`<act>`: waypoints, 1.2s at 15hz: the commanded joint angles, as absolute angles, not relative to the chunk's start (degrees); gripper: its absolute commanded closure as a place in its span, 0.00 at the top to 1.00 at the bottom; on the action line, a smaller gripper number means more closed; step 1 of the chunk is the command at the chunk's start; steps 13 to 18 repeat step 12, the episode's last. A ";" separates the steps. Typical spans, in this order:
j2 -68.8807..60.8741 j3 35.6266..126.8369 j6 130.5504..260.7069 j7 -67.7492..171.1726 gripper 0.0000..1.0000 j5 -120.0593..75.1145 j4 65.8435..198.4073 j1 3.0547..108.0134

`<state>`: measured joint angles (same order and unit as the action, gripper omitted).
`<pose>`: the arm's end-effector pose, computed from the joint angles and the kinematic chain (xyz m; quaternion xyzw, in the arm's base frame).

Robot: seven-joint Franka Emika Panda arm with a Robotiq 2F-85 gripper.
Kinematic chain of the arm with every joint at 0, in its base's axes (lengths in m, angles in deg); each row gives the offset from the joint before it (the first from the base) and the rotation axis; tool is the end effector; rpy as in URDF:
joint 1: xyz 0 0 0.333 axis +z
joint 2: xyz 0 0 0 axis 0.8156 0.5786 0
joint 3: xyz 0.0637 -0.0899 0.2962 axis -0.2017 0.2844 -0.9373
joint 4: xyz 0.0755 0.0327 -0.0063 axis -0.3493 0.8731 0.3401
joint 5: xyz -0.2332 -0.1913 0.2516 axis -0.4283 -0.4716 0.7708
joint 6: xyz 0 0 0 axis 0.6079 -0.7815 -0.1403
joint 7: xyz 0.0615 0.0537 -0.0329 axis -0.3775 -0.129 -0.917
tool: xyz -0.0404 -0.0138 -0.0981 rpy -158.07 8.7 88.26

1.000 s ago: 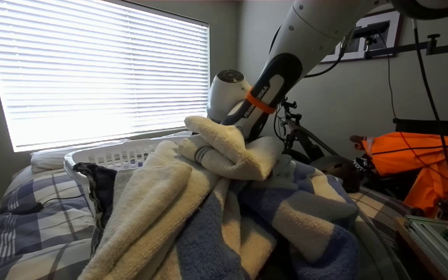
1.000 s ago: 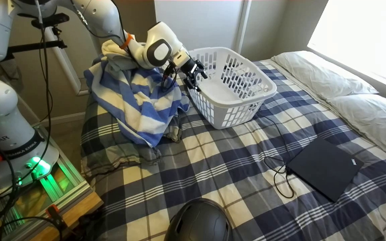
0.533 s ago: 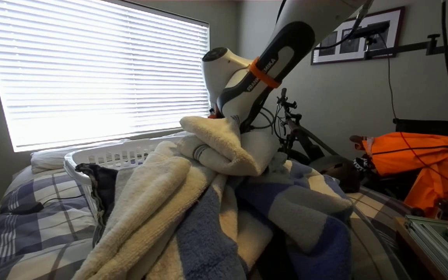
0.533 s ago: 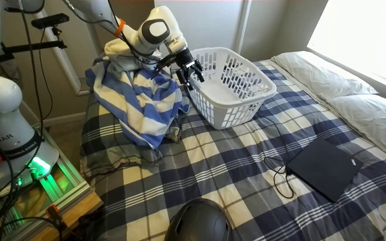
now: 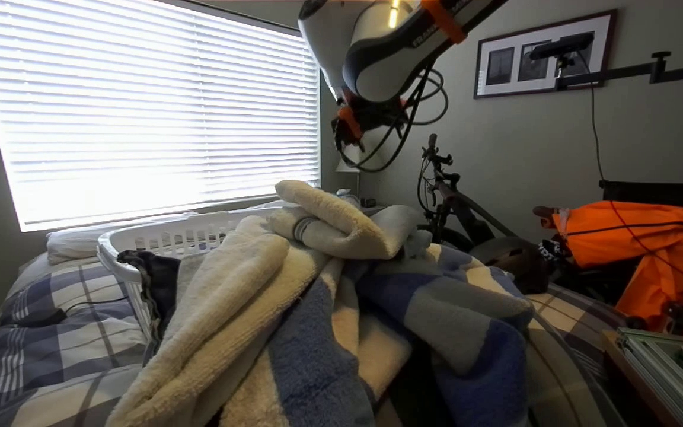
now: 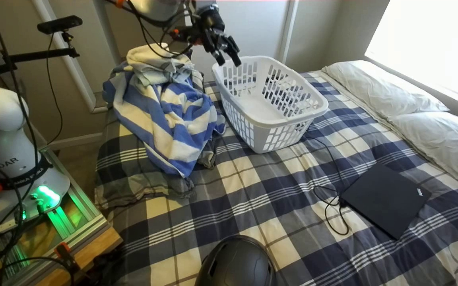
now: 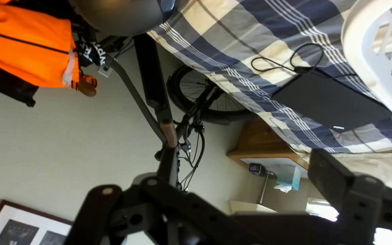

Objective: Move the white laundry basket to the left

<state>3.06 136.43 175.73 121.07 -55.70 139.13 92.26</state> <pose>0.6014 -0.1990 0.4681 0.6996 -0.5587 0.2047 0.3957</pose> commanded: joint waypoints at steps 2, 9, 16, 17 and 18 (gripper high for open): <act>-11.59 125.10 170.36 112.33 1.00 -58.46 137.27 88.25; -13.73 99.28 170.20 105.42 1.00 -50.67 133.94 65.97; -13.39 97.88 170.46 103.84 1.00 -49.20 133.61 63.98; -13.39 97.88 170.46 103.84 1.00 -49.20 133.61 63.98; -13.39 97.88 170.46 103.84 1.00 -49.20 133.61 63.98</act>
